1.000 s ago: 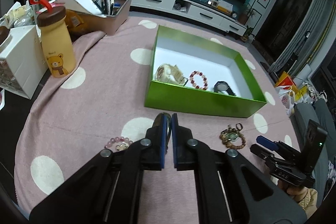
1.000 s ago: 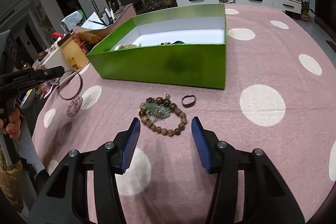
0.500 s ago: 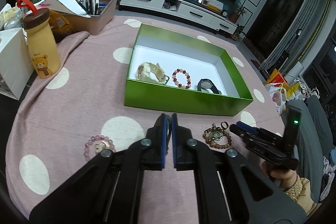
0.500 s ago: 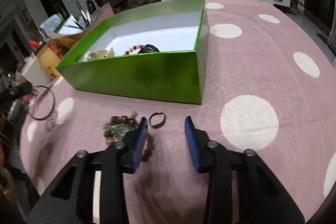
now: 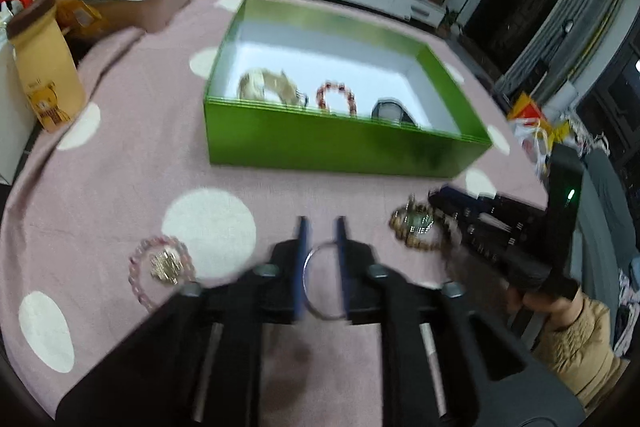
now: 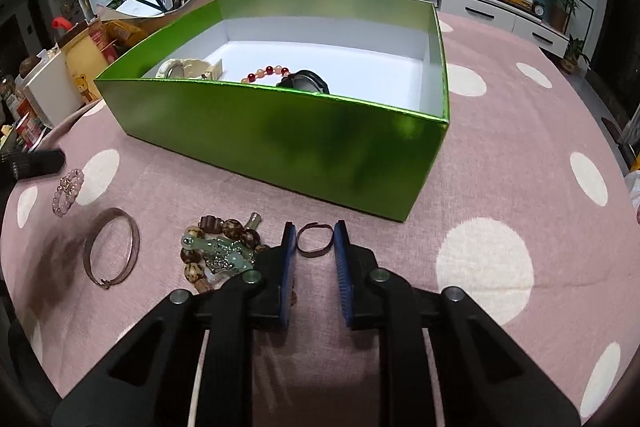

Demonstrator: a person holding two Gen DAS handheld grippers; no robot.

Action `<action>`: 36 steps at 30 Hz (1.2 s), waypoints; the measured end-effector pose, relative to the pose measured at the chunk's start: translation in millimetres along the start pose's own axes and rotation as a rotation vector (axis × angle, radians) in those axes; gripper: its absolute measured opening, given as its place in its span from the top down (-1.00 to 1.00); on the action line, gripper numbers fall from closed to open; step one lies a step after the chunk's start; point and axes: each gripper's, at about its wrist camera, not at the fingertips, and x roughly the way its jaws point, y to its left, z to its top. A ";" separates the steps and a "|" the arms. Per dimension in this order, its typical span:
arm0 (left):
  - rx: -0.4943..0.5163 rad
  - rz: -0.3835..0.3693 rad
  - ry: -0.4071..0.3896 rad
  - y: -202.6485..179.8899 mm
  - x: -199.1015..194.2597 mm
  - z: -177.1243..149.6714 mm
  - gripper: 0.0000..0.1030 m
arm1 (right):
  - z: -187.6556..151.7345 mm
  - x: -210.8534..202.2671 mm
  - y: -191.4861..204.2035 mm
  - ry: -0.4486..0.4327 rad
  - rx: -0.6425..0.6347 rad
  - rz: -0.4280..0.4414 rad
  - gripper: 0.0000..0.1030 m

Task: Organize jewelry
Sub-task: 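Grasp the black ring with the right tool while the left tool holds the bangle up, then carry the bangle and black ring into the green box and open both tools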

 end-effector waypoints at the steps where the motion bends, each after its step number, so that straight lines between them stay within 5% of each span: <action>1: 0.010 0.010 0.014 -0.6 4.1 -2.3 0.50 | -0.7 -0.6 -0.9 -0.003 0.005 -0.003 0.63; 10: 0.122 0.100 0.117 -14.9 40.0 -25.6 0.52 | -1.1 -29.7 -8.5 -0.081 0.048 0.028 0.63; 15: 0.132 0.144 0.100 -12.6 46.4 -31.2 0.93 | -0.7 -48.3 -11.4 -0.123 0.058 0.030 0.63; 18: 0.079 0.134 0.098 -3.8 45.9 -29.5 0.94 | -0.9 -58.7 -12.9 -0.145 0.060 0.029 0.63; 25: 0.058 0.114 0.019 -5.3 17.2 -15.9 0.94 | 3.8 -80.7 -19.8 -0.192 0.066 0.021 0.63; 36: 0.074 0.101 -0.132 -44.2 -24.4 56.0 0.94 | 36.8 -103.6 -28.2 -0.281 0.043 0.010 0.63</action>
